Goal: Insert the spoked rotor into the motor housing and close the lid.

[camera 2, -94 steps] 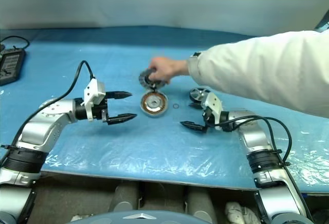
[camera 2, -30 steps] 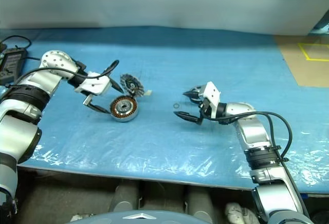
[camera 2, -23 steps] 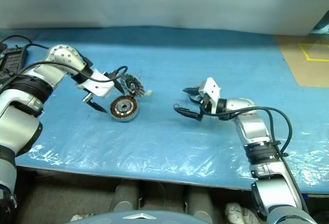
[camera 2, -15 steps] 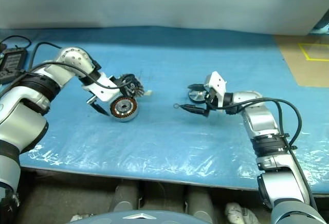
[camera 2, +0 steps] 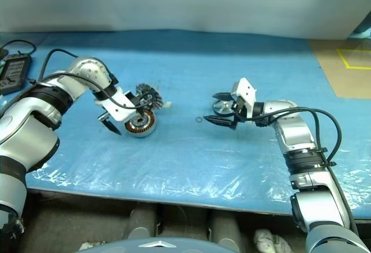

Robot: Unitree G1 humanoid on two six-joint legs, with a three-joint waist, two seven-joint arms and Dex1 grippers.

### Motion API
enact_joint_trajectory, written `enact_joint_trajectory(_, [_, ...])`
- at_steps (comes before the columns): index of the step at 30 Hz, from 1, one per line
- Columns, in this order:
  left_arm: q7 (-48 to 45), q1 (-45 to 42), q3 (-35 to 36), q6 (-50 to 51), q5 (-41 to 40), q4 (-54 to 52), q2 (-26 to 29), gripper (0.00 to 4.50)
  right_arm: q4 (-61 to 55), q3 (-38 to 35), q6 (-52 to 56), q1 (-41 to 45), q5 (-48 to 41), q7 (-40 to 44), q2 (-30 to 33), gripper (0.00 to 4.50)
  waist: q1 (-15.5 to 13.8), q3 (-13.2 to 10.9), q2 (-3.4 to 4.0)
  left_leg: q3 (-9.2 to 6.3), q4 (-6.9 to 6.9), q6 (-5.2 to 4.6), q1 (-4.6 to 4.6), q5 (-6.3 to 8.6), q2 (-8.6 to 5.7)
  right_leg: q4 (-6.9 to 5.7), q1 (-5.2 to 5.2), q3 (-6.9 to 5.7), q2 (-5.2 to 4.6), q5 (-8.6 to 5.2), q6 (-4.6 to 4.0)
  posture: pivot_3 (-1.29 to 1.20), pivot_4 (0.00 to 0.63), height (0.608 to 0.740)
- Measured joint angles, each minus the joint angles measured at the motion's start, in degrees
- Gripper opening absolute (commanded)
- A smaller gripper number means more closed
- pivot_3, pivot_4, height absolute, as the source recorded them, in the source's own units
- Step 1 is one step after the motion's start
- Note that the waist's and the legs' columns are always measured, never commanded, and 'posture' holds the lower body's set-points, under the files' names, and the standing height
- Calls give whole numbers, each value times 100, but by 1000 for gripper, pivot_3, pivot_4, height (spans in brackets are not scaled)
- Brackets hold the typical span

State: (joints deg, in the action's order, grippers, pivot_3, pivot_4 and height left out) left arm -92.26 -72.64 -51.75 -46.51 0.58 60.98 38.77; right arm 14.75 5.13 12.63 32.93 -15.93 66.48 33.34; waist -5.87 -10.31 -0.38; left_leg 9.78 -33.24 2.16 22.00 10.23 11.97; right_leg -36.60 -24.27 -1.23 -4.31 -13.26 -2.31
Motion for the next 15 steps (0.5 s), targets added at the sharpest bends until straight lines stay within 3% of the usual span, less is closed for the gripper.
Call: enact_joint_trajectory(15, [0, 110, 72, -128, 441, 355, -152, 4465, 0, 0, -10, -12, 0, -41, -3, 4500, -3, -1, -1, 0, 0, 0, 0, 0, 0, 0, 0, 0, 0, 0, 0, 0, 150, 740])
